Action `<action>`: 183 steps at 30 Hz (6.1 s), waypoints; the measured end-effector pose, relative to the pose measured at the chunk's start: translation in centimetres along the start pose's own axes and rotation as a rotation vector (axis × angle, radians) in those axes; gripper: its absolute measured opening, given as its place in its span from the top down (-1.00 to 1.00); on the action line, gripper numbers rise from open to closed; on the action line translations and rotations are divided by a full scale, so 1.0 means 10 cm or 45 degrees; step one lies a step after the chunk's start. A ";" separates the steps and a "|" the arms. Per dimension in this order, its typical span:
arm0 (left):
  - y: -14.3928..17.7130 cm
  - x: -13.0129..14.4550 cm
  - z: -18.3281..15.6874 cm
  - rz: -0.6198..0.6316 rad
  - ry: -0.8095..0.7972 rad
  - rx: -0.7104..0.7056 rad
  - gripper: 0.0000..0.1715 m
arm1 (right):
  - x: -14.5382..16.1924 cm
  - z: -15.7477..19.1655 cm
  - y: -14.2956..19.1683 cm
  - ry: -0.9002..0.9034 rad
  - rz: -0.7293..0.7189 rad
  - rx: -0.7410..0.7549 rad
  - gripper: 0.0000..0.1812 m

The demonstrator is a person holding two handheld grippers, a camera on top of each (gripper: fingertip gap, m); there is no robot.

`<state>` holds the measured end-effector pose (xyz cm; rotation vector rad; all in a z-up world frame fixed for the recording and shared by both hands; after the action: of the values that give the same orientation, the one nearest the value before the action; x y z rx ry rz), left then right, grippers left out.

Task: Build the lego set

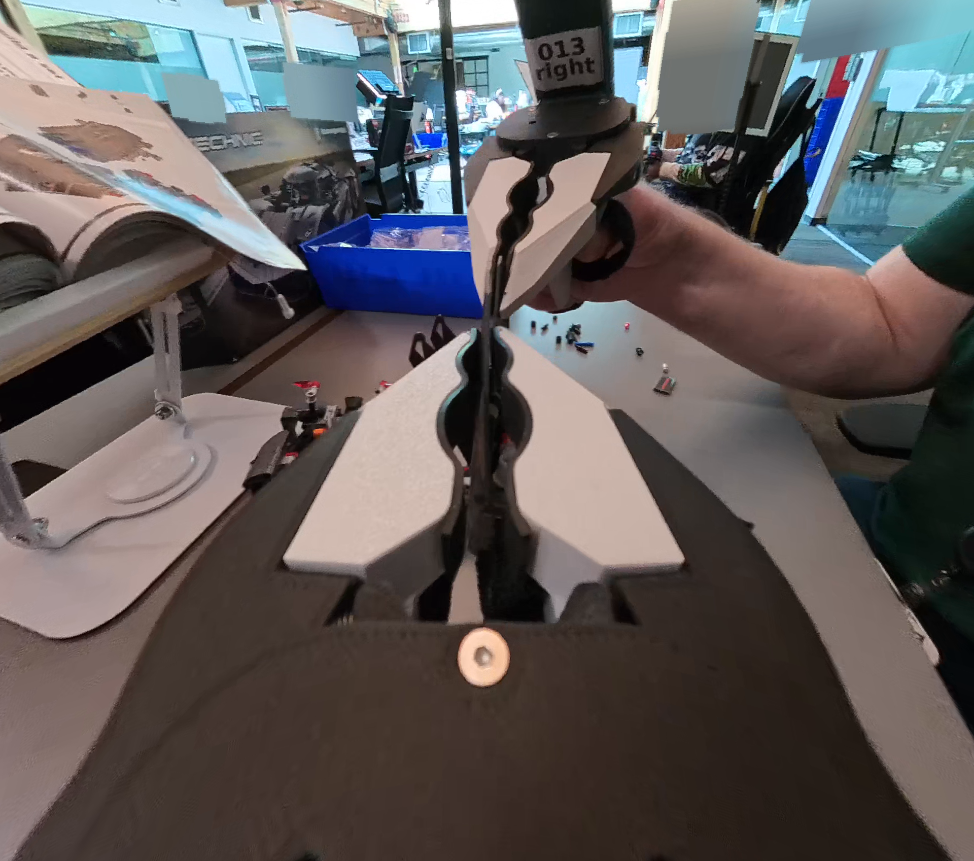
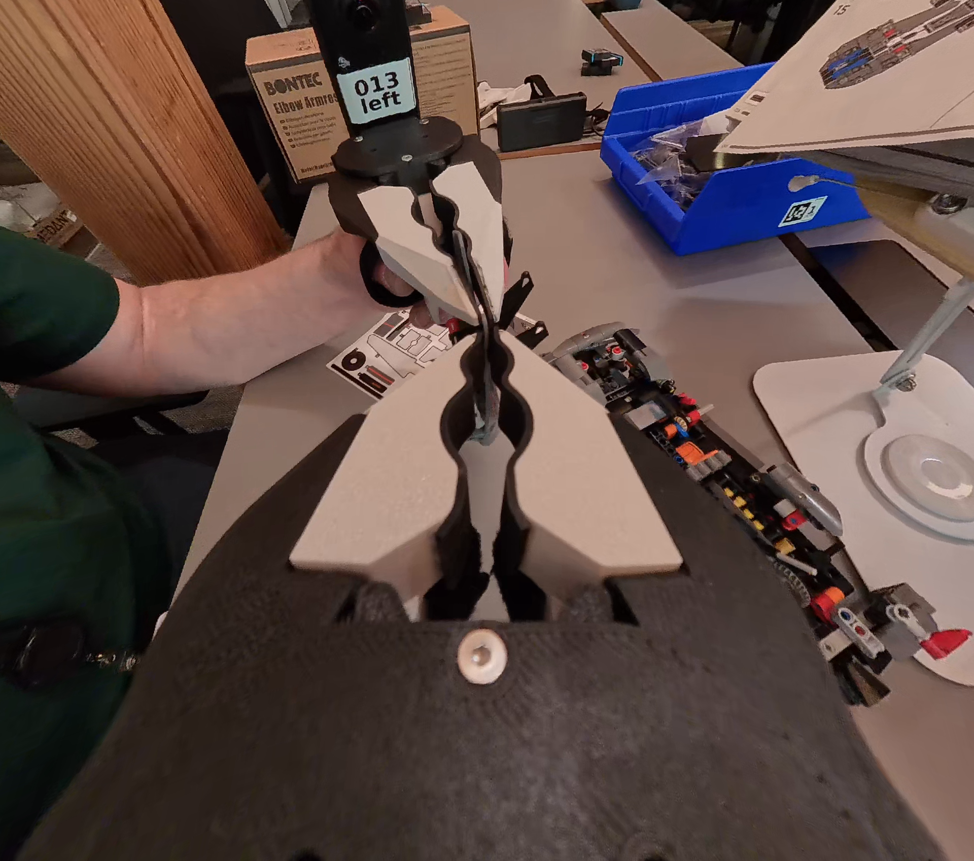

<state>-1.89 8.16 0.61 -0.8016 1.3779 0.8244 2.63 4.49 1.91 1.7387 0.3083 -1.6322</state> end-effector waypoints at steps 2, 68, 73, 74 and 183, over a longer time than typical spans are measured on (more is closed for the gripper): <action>0.03 0.02 0.06 -0.006 0.027 -0.026 1.00 | -0.02 -0.05 -0.05 -0.006 0.002 -0.008 1.00; 0.23 0.25 0.47 -0.141 0.764 0.105 0.70 | -0.20 -0.79 -0.37 -0.744 -0.480 -0.243 1.00; 0.24 0.27 0.47 -0.144 0.816 0.127 0.73 | -0.19 -0.79 -0.39 -0.767 -0.492 -0.235 1.00; 0.24 0.27 0.48 -0.148 0.824 0.124 0.73 | -0.20 -0.78 -0.39 -0.757 -0.494 -0.231 1.00; 0.24 0.20 0.57 -0.369 0.921 0.124 0.80 | -0.60 -0.93 0.25 0.231 -0.267 0.824 0.95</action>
<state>-1.07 14.37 -1.23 -1.2573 1.8498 0.2299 10.33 10.38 7.81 2.4120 0.0393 -1.8576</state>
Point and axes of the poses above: each gripper's, where its closed fingertips meet, y back along the fingers, x out of its underside, z = x × y across the jaws, the point moved 3 cm from there along y, back along the fingers, and after that the axes turned 1 degree about x, right-handed, at the moved point
